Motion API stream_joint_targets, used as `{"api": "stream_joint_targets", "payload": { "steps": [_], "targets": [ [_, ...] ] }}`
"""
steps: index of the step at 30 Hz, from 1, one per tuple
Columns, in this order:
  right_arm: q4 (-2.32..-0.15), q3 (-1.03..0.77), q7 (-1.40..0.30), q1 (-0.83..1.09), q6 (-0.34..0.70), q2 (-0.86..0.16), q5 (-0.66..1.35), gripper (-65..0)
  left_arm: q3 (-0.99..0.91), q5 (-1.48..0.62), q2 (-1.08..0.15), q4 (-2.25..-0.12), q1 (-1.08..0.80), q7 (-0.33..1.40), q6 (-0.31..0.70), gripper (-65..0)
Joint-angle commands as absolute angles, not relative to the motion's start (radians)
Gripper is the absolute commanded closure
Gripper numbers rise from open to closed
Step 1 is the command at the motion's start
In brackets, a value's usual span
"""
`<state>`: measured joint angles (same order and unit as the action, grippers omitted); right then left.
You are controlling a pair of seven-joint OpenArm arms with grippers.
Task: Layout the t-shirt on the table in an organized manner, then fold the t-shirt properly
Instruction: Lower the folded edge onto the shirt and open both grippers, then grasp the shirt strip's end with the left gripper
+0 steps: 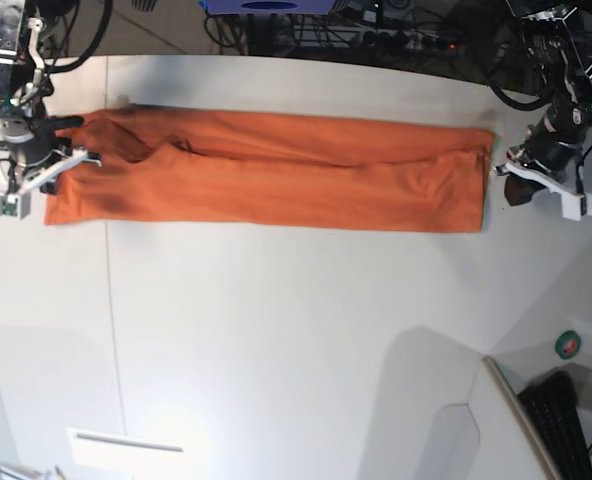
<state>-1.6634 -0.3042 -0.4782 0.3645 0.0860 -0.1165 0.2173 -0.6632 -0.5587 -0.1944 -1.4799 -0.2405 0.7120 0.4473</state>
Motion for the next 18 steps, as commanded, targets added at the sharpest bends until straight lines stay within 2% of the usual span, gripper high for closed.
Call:
{"api": "stream_joint_targets", "payload": {
  "steps": [1,2,4,6,7,8,14,18],
  "targets": [
    [-1.695,-0.309,-0.455,0.354,0.084,-0.124,0.220,0.0,-0.671,-0.587,-0.225,-1.472,-0.236,0.694,0.463,0.0],
    [-1.698,-0.308,-0.455,0.354,0.084,-0.124,0.220,0.0,-0.673,-0.596,-0.234,-1.448,-0.234,0.693,0.466,-6.9],
    [-1.698,-0.302,-0.456,0.352,0.084,-0.124,0.220,0.0,-0.682,-0.604,-0.239,-1.400,-0.229,0.693,0.487,-32.3],
    [-1.693,-0.302,-0.456,0.349,0.084,-0.124,0.220,0.0,-0.677,-0.602,-0.251,-1.365,-0.225,0.691,0.535,-51.8],
    [-1.692,-0.302,-0.456,0.349,0.084,-0.124,0.220,0.0,-0.674,-0.602,-0.252,-1.346,-0.223,0.691,0.564,-60.1],
    [-1.692,-0.302,-0.456,0.349,0.084,-0.124,0.220,0.0,-0.674,-0.602,-0.252,-1.326,-0.222,0.691,0.587,-65.0],
    [-1.692,-0.300,-0.458,0.354,0.084,-0.124,0.220,0.0,-0.671,-0.595,-0.274,-1.159,-0.156,0.691,0.630,-64.7],
    [-1.692,-0.300,-0.460,0.355,0.084,-0.120,0.220,0.0,-0.579,-0.595,-0.282,-1.098,-0.122,0.691,0.628,-58.7]
  ]
}}
